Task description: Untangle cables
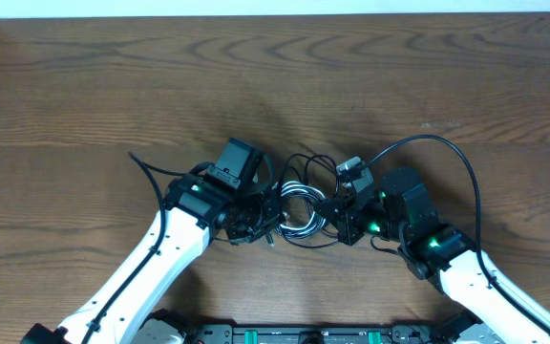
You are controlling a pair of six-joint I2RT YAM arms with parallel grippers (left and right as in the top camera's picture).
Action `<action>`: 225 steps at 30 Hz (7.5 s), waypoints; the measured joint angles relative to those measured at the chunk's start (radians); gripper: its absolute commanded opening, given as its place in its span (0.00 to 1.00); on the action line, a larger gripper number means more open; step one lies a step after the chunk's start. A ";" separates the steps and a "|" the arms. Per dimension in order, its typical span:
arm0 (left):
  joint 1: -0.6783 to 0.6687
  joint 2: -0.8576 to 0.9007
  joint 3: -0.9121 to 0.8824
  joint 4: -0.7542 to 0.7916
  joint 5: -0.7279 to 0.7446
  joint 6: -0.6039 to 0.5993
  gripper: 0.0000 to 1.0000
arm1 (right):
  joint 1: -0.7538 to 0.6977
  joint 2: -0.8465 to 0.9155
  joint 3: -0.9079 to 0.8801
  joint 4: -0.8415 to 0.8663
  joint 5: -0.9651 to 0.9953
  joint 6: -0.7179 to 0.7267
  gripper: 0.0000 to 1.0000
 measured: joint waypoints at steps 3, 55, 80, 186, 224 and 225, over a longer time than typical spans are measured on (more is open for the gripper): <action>-0.013 0.000 0.000 0.023 0.000 -0.023 0.28 | 0.000 0.000 0.000 0.000 -0.001 0.000 0.01; -0.217 -0.092 -0.016 0.294 -0.180 0.045 0.07 | 0.001 -0.123 0.060 -0.210 0.175 0.261 0.01; -0.399 -0.034 -0.015 0.229 -0.336 0.137 0.07 | -0.097 -0.123 0.060 -0.277 0.229 0.271 0.01; -0.150 0.252 -0.003 0.760 -0.114 0.177 0.08 | -0.101 -0.131 0.061 -0.497 0.003 0.270 0.99; -0.150 0.251 -0.003 0.695 -0.103 0.197 0.08 | -0.101 -0.131 0.061 -0.498 0.003 0.270 0.99; -0.150 0.249 -0.003 0.694 -0.103 0.203 0.08 | -0.101 -0.131 0.061 -0.498 0.003 0.270 0.99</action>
